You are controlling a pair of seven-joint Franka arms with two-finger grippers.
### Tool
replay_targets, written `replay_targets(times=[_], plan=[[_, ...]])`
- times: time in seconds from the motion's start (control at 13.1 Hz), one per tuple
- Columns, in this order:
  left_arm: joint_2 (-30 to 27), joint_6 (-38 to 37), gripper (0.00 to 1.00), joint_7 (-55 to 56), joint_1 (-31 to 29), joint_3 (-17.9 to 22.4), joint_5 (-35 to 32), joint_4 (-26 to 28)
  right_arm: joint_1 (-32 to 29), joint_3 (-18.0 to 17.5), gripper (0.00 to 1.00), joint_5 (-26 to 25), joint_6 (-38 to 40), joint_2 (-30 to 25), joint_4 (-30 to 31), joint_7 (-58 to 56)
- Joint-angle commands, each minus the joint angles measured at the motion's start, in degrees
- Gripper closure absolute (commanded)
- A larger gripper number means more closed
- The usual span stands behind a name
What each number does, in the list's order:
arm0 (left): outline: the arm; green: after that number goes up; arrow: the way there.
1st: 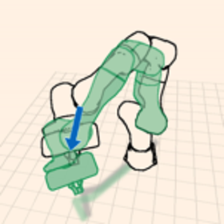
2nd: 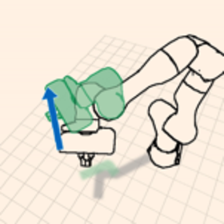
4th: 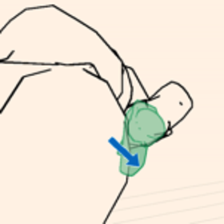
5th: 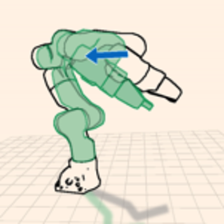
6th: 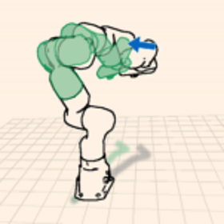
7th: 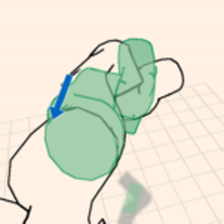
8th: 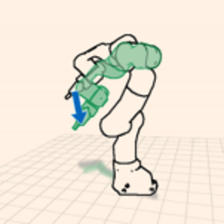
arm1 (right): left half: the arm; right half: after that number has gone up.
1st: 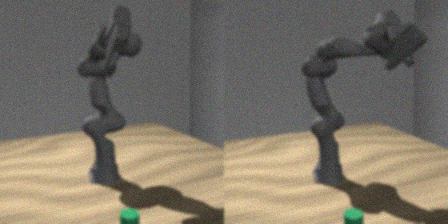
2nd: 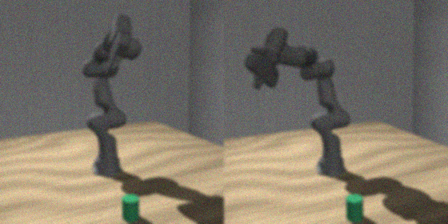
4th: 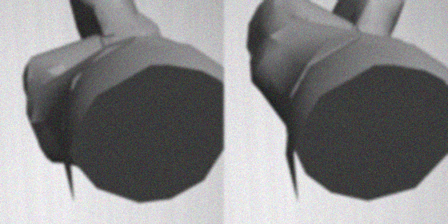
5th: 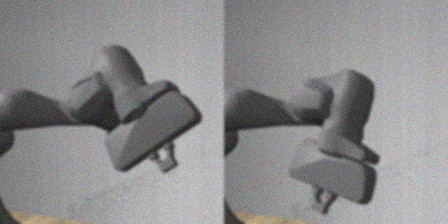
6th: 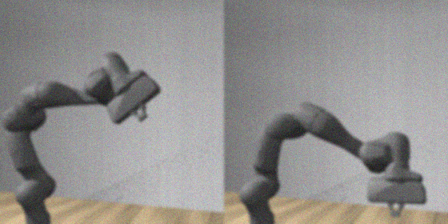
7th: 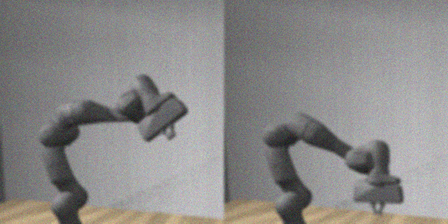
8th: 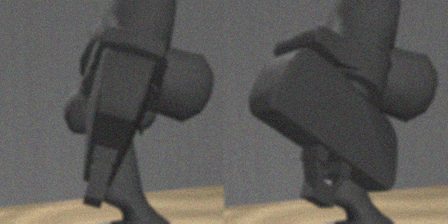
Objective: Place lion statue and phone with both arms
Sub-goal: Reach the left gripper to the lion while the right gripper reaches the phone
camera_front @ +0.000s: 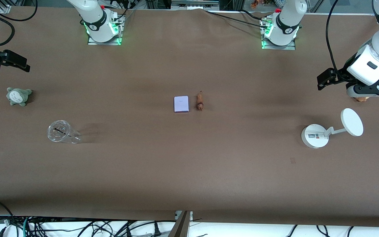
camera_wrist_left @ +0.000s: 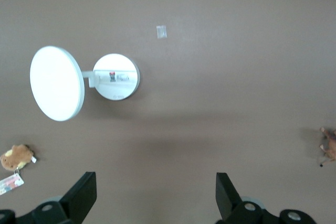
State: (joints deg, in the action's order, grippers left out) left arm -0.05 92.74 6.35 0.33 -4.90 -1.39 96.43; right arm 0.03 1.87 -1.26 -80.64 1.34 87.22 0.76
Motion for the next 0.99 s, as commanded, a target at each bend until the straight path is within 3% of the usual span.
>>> replay_targets(times=[0.0, 0.31, 0.77, 0.92], plan=[[-0.48, -3.69, 0.0, -0.9, 0.46, -0.11, 1.39, -0.01, -0.2, -0.11, 0.0, -0.5, 0.57, 0.59, -1.35, -0.58], [1.01, -5.64, 0.0, -0.55, 0.81, -1.77, 5.51, 0.6, 0.5, -0.55, 0.0, -0.5, -1.0, 2.08, -1.35, 0.21], [4.96, -3.98, 0.0, 7.96, 0.9, -10.03, 7.27, 1.04, 4.1, -0.73, 0.0, 0.46, -5.13, 10.51, -1.35, 0.56], [7.42, -0.12, 0.0, 12.08, 0.9, -13.71, 7.28, 1.91, 4.54, -0.73, 0.0, 3.52, -6.98, 13.06, -1.35, 0.73]])
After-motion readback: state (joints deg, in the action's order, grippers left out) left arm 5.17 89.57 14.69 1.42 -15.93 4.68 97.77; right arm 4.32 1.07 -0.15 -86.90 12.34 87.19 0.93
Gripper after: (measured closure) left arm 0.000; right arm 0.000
